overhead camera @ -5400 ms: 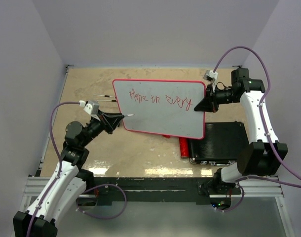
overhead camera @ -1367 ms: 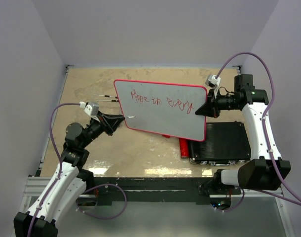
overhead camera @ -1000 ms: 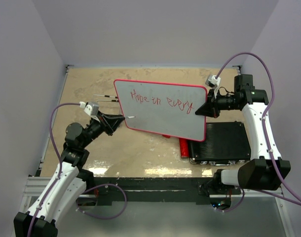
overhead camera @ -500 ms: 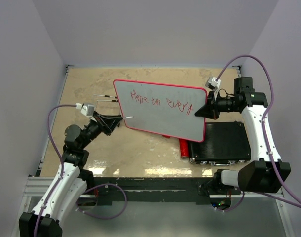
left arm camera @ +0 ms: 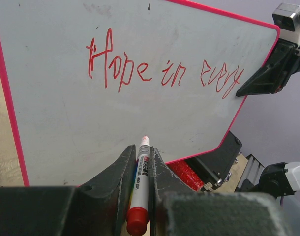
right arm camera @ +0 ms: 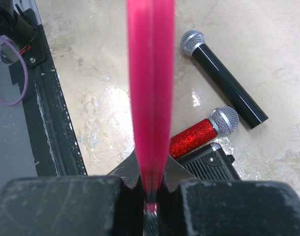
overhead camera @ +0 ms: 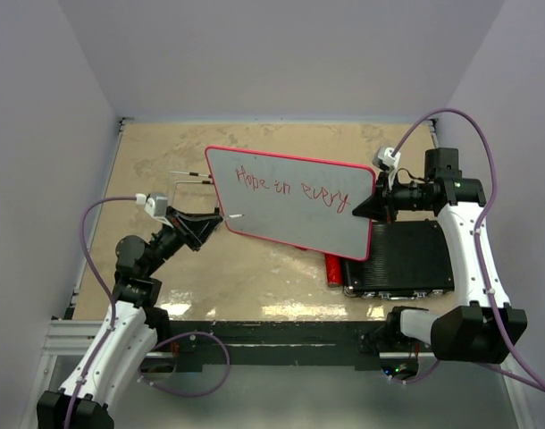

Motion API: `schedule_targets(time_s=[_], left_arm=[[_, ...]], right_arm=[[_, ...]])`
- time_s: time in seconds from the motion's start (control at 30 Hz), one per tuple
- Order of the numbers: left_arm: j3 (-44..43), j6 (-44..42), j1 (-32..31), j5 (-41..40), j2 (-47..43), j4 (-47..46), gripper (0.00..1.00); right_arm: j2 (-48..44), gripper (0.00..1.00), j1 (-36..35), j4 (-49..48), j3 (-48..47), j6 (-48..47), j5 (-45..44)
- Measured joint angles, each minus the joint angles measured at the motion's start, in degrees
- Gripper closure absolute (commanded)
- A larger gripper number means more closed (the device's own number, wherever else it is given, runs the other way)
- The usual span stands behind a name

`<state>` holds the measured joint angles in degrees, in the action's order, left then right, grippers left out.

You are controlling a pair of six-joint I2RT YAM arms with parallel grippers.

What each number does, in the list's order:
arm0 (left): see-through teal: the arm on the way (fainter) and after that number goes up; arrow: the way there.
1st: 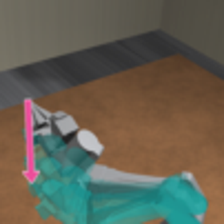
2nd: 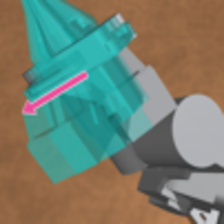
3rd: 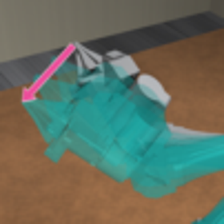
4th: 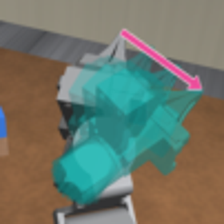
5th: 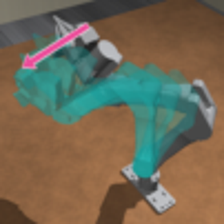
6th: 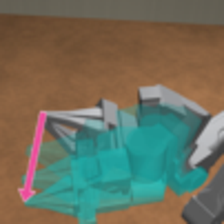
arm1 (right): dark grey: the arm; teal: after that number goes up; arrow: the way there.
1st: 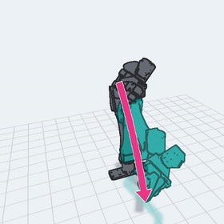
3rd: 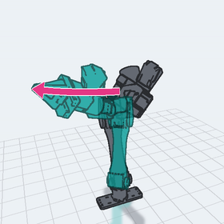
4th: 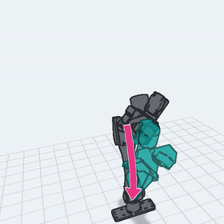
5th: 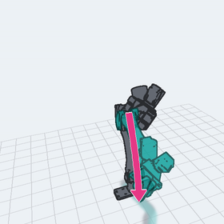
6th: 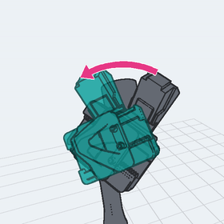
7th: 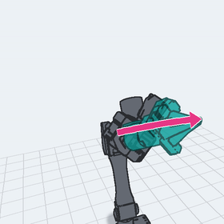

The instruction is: Write a sentence on the whiteboard

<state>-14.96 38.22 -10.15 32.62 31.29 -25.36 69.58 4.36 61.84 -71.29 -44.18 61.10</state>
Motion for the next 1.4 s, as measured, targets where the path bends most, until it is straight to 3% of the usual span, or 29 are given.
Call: schedule_targets(time_s=[1.07, 1.4], left_arm=[[8.7, 4.7, 0.0, -1.2, 3.8, -17.6, 1.0], [9.7, 3.0, -1.3, -5.2, 6.4, -20.9, 1.0]], right_arm=[[1.0, 1.0, 0.2, -0.2, 1.2, -2.4, 1.8], [4.1, 1.0, 0.2, 0.7, 0.0, -3.1, 3.0]])
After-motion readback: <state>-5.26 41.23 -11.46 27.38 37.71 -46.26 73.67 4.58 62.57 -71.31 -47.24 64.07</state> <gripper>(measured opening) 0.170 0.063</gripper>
